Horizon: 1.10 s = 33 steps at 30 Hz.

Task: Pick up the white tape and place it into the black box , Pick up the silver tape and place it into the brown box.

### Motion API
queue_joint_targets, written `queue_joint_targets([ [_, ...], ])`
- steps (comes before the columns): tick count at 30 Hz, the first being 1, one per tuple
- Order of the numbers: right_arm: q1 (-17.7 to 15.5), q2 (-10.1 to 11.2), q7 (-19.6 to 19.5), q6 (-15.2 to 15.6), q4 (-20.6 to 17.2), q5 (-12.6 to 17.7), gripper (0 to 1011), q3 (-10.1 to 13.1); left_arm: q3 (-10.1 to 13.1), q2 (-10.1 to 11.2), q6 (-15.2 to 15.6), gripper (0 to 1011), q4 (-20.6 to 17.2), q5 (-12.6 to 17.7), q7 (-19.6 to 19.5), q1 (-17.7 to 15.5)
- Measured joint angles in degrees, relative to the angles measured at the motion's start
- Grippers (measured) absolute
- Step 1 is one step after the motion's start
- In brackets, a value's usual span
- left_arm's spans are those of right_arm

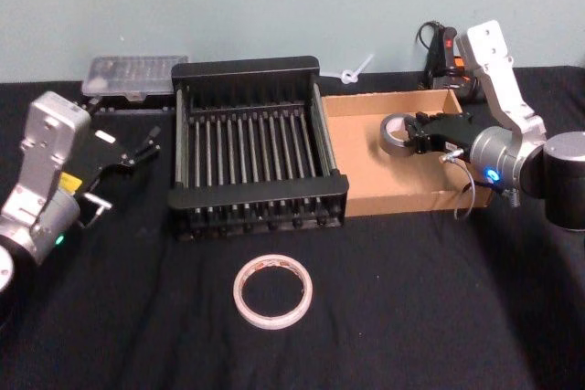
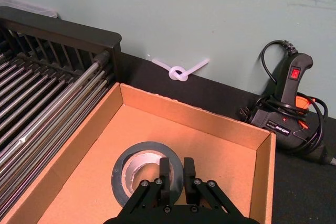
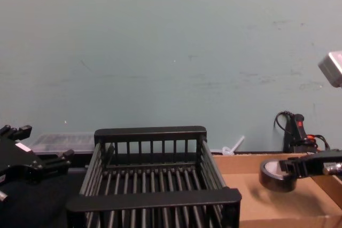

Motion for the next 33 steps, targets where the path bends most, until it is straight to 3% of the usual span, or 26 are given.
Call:
queue_joint_targets([
  [6, 0.0, 0.04, 0.0, 0.06, -0.11, 0.03, 158, 0.0, 0.0, 0.0, 0.0, 1001, 0.0, 0.0, 0.0, 0.0],
  [10, 0.0, 0.06, 0.0, 0.09, -0.16, 0.07, 226, 0.01, 0.0, 0.0, 0.0, 1001, 0.0, 0.0, 0.0, 0.0],
  [13, -0.02, 0.08, 0.0, 0.1, -0.21, 0.13, 365, 0.01, 0.0, 0.0, 0.0, 1001, 0.0, 0.0, 0.0, 0.0],
  [33, -0.05, 0.13, 0.0, 0.2, -0.31, 0.26, 970, 0.0, 0.0, 0.0, 0.0, 1001, 0.0, 0.0, 0.0, 0.0],
])
